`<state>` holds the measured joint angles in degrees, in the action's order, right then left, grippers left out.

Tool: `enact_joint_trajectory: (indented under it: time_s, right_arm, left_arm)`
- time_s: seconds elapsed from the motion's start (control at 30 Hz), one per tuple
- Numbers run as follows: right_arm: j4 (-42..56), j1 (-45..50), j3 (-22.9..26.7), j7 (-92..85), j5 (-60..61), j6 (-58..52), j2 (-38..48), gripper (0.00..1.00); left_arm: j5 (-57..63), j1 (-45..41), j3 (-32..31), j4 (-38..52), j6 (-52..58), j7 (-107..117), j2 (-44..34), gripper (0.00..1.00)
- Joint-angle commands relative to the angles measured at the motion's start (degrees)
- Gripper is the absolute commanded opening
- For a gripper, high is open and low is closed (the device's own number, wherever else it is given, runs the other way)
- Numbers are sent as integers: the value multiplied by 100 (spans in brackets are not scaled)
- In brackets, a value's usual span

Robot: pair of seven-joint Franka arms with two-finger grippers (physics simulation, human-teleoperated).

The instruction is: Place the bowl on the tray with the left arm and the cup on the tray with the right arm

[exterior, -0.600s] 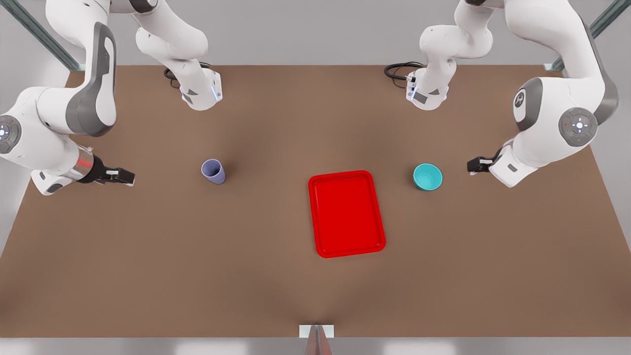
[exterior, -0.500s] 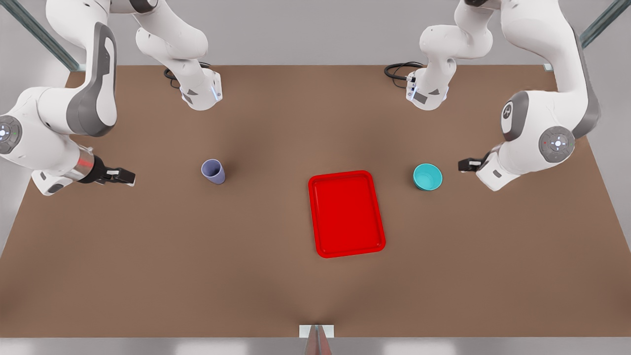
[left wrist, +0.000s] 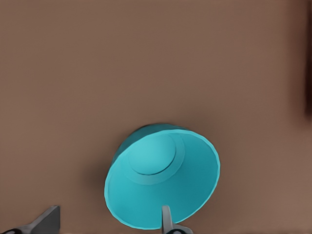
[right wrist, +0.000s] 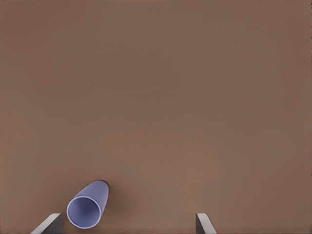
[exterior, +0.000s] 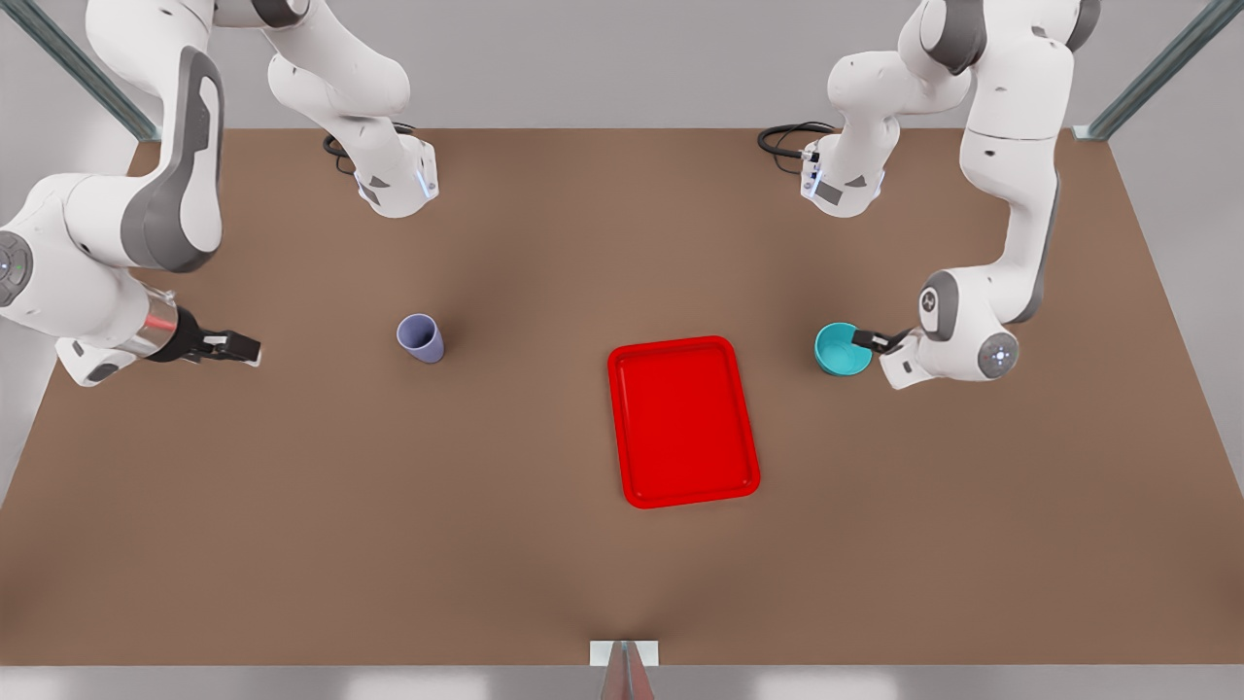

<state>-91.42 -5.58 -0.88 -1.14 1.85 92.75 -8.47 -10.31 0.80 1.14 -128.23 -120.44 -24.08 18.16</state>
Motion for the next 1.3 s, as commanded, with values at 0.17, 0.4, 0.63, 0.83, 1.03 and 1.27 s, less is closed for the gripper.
enact_joint_trajectory:
  time_s: [0.17, 0.4, 0.63, 0.83, 1.03, 1.27]
  right_arm:
    - [1, 13, 0, 0, 9, -11, 4, 100]
    - [1, 13, 0, 0, 0, -2, 4, 100]
    - [1, 13, 0, 0, 9, -11, 4, 100]
    - [1, 13, 0, 0, 9, -11, 4, 100]
    - [1, 13, 0, 0, 9, -11, 4, 100]
    - [-8, 4, 0, -44, 9, -11, 4, 100]
  left_arm:
    - [-120, -9, -8, 26, -208, -1, 241, 97]
    - [-234, -124, -52, 9, -322, -1, 373, 81]
    - [-234, -220, -52, 44, -322, -1, 408, 26]
    - [-234, -220, -52, 79, -322, -1, 470, 22]
    - [-234, -220, -43, 176, -234, 17, 478, 21]
    - [-1087, -229, -52, 1151, 750, 720, 461, 21]
